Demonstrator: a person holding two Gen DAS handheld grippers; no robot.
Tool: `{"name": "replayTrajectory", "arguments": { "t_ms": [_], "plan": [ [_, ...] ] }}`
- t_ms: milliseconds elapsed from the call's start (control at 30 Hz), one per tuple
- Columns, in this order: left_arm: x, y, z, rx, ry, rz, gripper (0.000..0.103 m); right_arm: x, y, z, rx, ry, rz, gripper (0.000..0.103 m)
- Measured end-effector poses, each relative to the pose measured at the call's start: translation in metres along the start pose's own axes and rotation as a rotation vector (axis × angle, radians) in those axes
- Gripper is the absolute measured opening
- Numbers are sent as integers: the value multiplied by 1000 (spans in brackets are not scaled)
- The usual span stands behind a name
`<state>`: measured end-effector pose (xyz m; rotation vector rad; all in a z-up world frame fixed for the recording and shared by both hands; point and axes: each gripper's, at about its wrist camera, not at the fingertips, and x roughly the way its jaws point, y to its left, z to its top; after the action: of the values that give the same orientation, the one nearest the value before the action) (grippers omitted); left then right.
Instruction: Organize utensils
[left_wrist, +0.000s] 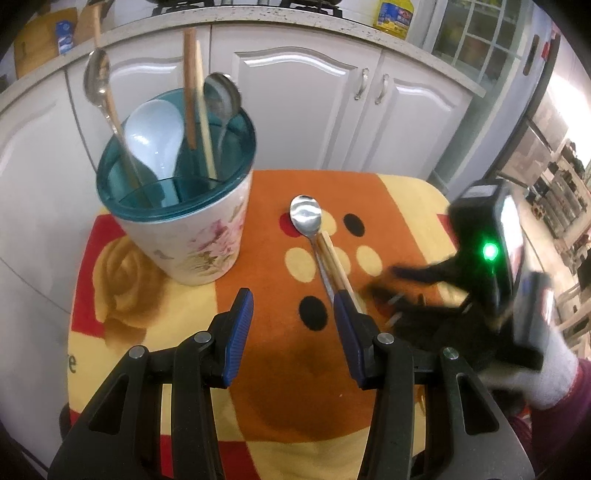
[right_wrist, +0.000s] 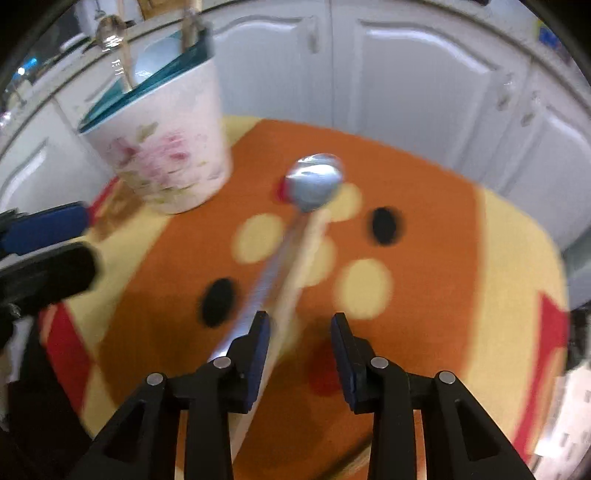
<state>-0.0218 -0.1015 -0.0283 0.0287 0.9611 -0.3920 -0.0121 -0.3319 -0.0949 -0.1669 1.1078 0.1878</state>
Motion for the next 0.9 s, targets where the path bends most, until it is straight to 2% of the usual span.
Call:
{"name": "replayTrajectory", "arguments": {
  "t_ms": [33,100,167,200,233,300,333,500,567,667,800,900],
  "plan": [
    [2,1,0,-4,3,-1,45,-2,-19,-3,57,3,-2,31],
    [7,1,-1,-13,12,-5,45,-7,-48,-9,177,0,61,31],
    [14,-2,-1,-19,30,-20,45,-15,-67,-16,222,-14,57,31],
    [15,-4,-1,-22,35,-27,45,-19,-69,-18,218,-23,87,31],
    [17,-6,-1,-22,38,-33,45,-21,-66,-20,210,-26,159,31],
    [18,-10,0,-12,36,-36,45,-27,-41,-21,166,-16,248,31],
    [18,-12,-1,-6,34,-34,45,-24,-27,-17,121,-15,255,31],
    [19,-7,-3,-4,49,-11,45,-6,22,-14,-38,5,194,34],
    [19,-4,-4,-11,54,-7,45,-7,26,-17,-80,-24,120,36],
    [18,-3,-5,-9,51,-8,45,-15,-13,-24,25,-20,96,37],
    [26,-7,-3,-14,64,-29,45,-36,-80,-43,163,-25,16,37],
    [32,-18,0,6,73,-47,45,-45,-109,-55,243,-31,31,37]
  ]
}}
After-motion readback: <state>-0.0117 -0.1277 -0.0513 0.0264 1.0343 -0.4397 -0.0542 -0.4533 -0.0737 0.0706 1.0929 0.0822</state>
